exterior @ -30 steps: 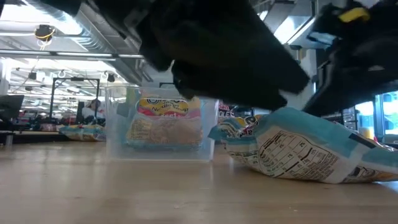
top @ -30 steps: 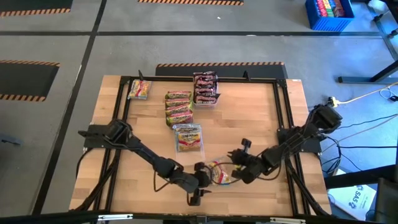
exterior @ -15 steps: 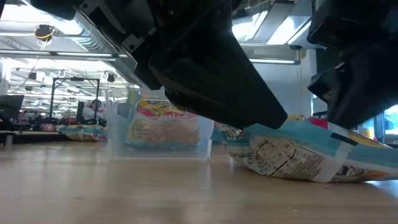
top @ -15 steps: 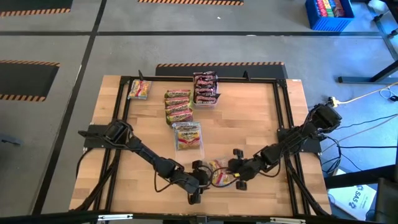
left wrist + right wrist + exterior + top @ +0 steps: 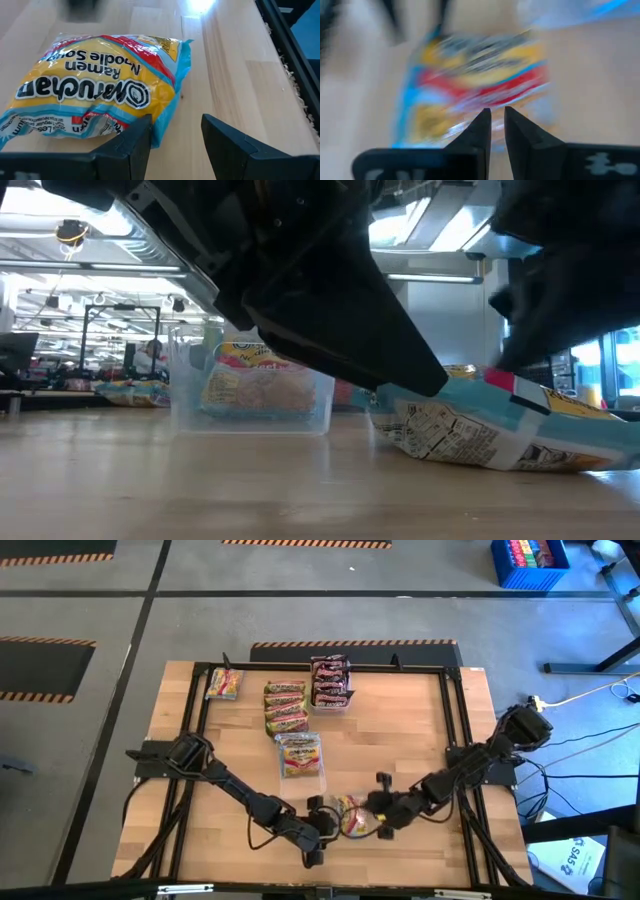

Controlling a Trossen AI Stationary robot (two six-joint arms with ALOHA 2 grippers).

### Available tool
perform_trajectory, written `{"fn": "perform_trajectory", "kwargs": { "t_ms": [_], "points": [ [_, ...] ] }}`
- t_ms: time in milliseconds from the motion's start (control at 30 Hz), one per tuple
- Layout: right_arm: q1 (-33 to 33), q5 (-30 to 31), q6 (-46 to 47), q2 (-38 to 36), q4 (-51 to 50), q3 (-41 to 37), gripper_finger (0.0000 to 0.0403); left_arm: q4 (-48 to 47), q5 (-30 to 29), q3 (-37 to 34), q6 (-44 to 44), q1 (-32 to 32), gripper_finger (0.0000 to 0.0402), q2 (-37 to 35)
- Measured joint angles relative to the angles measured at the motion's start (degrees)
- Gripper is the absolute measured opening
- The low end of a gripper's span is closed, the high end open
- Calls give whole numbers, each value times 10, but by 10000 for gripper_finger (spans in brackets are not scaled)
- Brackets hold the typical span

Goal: Sort Maruchan noodles
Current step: Put the bottom blue noodle pack into the bottom transparent bin

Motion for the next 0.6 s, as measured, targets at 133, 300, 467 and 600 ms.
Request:
{"fn": "perform_trajectory", "kwargs": {
  "t_ms": [133,300,467,600],
  "points": [
    [-33,129,-17,7,3,0,37,0,0,0,1,-1,168,0],
    [-78,158,-9,39,13,0,37,0,1,0,3,-1,168,0],
    [-90,11,-14,84,58,0,37,0,1,0,3,-1,168,0],
    [-62,-43,1,86,50,0,37,0,2,0,3,-1,168,0]
  ]
}}
